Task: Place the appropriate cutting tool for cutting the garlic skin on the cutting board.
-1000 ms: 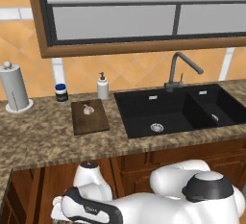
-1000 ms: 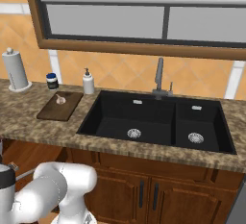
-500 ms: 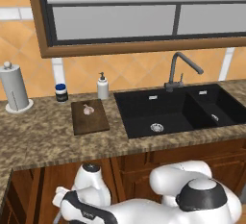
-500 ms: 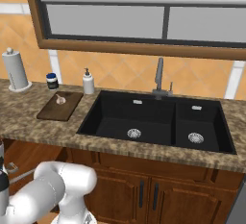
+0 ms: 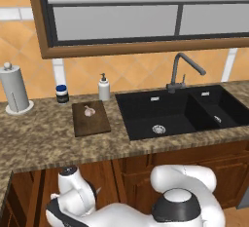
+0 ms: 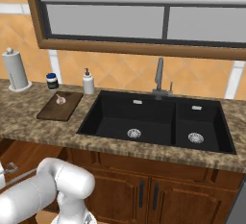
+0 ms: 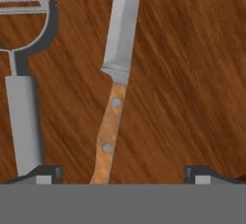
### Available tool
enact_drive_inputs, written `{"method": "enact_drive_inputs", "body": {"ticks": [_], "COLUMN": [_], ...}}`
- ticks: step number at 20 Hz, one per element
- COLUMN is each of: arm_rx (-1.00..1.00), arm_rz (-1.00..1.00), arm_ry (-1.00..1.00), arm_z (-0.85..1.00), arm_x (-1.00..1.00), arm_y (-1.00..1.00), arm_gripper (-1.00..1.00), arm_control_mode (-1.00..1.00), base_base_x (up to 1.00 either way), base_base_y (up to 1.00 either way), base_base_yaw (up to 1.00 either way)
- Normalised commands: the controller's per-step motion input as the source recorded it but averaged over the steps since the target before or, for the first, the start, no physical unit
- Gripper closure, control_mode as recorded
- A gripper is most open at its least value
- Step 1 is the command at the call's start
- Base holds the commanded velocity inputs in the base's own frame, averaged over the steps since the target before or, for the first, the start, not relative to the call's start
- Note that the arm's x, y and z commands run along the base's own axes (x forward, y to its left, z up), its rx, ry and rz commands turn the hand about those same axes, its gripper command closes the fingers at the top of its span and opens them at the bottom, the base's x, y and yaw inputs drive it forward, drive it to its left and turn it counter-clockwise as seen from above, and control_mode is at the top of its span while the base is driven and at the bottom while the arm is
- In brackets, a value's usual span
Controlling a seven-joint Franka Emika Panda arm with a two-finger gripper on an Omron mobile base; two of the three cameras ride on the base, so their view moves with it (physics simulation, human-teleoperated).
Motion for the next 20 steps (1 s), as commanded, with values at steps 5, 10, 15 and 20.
{"method": "enact_drive_inputs", "body": {"ticks": [5,10,15,20], "arm_rx": [-0.08,0.00,0.00,0.00], "arm_rz": [0.00,0.00,0.00,0.00], "arm_ry": [0.03,0.03,0.07,0.05], "arm_z": [-0.15,-0.32,-0.34,-0.36], "arm_x": [0.08,0.00,0.01,0.00], "arm_y": [0.01,-0.08,-0.22,-0.14], "arm_gripper": [-1.00,-1.00,-1.00,-1.00], "arm_control_mode": [-1.00,-1.00,-1.00,-1.00], "base_base_x": [0.00,0.00,0.00,0.00], "base_base_y": [0.00,0.00,0.00,0.00], "base_base_yaw": [0.00,0.00,0.00,0.00]}}
